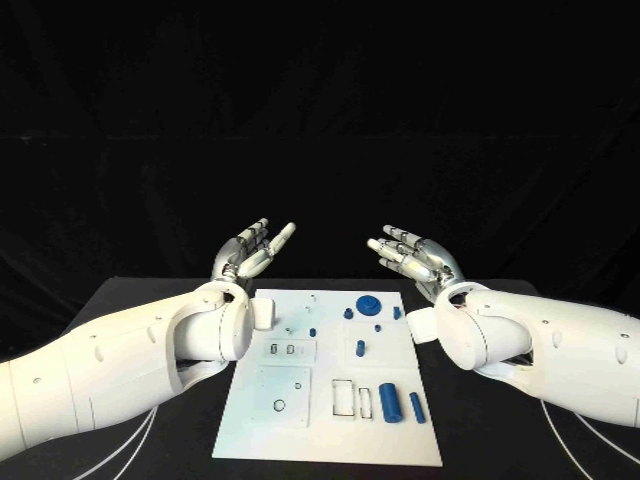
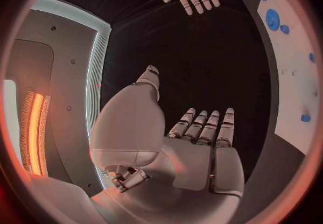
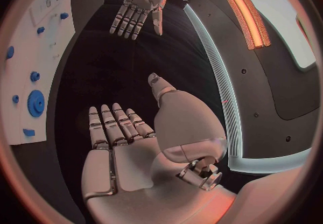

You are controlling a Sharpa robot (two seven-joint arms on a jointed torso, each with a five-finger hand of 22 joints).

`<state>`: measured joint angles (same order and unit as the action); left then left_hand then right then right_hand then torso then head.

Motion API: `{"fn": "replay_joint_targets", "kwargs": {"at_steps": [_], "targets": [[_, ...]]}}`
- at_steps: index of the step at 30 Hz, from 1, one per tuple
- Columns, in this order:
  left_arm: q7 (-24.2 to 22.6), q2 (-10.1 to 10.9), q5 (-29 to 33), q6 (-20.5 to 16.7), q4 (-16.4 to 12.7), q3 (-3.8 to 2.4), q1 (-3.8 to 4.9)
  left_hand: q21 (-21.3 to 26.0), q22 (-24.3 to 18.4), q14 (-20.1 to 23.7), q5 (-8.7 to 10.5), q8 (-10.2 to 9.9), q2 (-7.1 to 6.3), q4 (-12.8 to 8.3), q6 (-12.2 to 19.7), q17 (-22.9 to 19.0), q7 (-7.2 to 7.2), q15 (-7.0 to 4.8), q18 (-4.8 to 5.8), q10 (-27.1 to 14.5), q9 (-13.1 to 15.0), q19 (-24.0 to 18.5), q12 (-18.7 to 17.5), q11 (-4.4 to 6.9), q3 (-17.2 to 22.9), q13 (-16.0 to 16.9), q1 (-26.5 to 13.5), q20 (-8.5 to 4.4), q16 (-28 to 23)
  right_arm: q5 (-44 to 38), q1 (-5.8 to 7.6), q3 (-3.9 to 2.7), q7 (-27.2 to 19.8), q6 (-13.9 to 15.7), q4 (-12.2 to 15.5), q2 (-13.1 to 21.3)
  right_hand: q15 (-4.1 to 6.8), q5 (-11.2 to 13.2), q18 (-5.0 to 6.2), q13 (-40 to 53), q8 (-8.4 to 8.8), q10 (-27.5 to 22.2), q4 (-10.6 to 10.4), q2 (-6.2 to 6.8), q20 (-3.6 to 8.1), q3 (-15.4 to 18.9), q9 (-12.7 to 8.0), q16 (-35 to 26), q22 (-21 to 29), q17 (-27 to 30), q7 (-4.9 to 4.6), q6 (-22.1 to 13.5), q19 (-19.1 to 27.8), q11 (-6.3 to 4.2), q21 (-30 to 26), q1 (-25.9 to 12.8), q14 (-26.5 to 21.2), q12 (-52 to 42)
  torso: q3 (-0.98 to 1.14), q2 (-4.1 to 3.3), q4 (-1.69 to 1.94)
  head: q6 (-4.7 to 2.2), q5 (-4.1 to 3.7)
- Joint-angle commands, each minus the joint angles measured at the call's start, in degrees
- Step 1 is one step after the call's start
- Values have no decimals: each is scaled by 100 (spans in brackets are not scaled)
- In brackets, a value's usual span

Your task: Assemble the parts on the task board

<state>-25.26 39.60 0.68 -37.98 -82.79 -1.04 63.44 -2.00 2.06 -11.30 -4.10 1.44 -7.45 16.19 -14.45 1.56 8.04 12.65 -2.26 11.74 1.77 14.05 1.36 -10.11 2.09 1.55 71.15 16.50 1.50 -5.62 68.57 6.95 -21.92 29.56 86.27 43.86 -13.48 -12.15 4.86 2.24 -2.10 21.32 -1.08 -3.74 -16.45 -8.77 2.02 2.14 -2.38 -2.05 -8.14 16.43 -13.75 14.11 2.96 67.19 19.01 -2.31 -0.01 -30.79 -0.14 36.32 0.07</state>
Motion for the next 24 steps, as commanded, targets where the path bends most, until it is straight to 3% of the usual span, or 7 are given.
{"fn": "replay_joint_targets", "kwargs": {"at_steps": [1, 4, 5, 6, 10, 18, 24], "targets": [[41, -12, -28, 221, -5, -6, 10, -192, 92, -1004, -19, 124, 165, 52, -578, 108, 589, 173, -127, 731, 62, 547, 122, -231, 113, 68, 375, 40, 211, -466, 69, 46, 387, -881, -37, -14, 22, -51, 228, 109, -235, 1675, 475, 47, -28, -95, 118, 253, -199, -120, -801, 1292, -991, 16, 401, 695, 1687, -225, -1, 0, -1, -1, -1], [41, -12, -28, 221, -5, -6, 10, -417, 201, -1874, 1, 273, 294, 4, -1298, 187, 666, 81, -202, 1566, 139, 1255, 275, -370, 157, 142, 505, 31, 417, -496, 95, 67, 418, -948, -48, -17, 129, -56, 347, 144, -324, 2535, 632, 74, -23, -138, 152, 355, -355, -155, -732, 1911, -1854, -80, 738, 831, 2504, -323, -1, 0, -1, -1, -1], [-36, 310, 14, 367, -122, -6, 28, -532, 253, -2241, 6, 331, 331, -24, -1591, 214, 664, 52, -246, 1954, 166, 1597, 350, -397, 160, 169, 557, 26, 498, -2141, 255, 60, 268, -486, -328, 77, 172, -54, 390, 149, -355, 2777, 683, 84, -22, -155, 163, 390, -407, -168, -703, 2166, -2153, -117, 861, 869, 2801, -345, -23, -62, -10, 120, 6], [-51, 339, 14, 375, -138, -6, 32, -692, 326, -2670, 9, 402, 366, -59, -1950, 245, 660, 19, -314, 2467, 198, 2076, 455, -395, 153, 205, 604, 20, 590, -2293, 266, 58, 271, -455, -351, 81, 207, -53, 425, 147, -376, 2891, 722, 90, -20, -173, 170, 409, -427, -171, -682, 2368, -2285, -145, 923, 896, 2961, -351, -25, -76, -8, 124, 1], [-85, 445, 2, 386, -210, -6, 52, -1066, 450, -3658, 20, 720, 464, -244, -3305, 327, 614, -199, -656, 3726, 318, 2827, 759, -201, 107, 272, 762, -3, 833, -2735, 305, 52, 307, -397, -403, 103, 316, -42, 535, 133, -377, 3208, 822, 115, -12, -245, 167, 423, -469, -164, -618, 2921, -2614, -233, 1100, 931, 3355, -327, -41, -142, -4, 125, -2], [-8, 676, -114, 584, -444, -7, 146, -1384, 520, -4559, 20, 796, 593, -461, -3833, 486, 463, -451, -835, 4429, 306, 3426, 808, 0, 4, 278, 853, -68, 972, -3463, 416, 46, 515, -453, -421, 166, 460, -2, 578, 143, -344, 3654, 909, 177, 67, -389, 181, 453, -508, -195, -544, 3515, -2972, -348, 1292, 901, 3907, -307, -79, -283, 21, 131, -48], [109, 936, -270, 954, -802, -8, 255, -1557, 556, -5032, 20, 717, 649, -564, -3937, 648, 423, -565, -839, 4587, 269, 3753, 703, 58, -56, 263, 892, -204, 1028, -4521, 569, 41, 974, -622, -549, 157, 719, 145, 574, 155, -394, 4231, 1096, 357, 367, -601, 198, 569, -716, -320, -367, 3950, -3712, -556, 1788, 968, 4602, -304, -121, -499, 53, 77, -106]]}}
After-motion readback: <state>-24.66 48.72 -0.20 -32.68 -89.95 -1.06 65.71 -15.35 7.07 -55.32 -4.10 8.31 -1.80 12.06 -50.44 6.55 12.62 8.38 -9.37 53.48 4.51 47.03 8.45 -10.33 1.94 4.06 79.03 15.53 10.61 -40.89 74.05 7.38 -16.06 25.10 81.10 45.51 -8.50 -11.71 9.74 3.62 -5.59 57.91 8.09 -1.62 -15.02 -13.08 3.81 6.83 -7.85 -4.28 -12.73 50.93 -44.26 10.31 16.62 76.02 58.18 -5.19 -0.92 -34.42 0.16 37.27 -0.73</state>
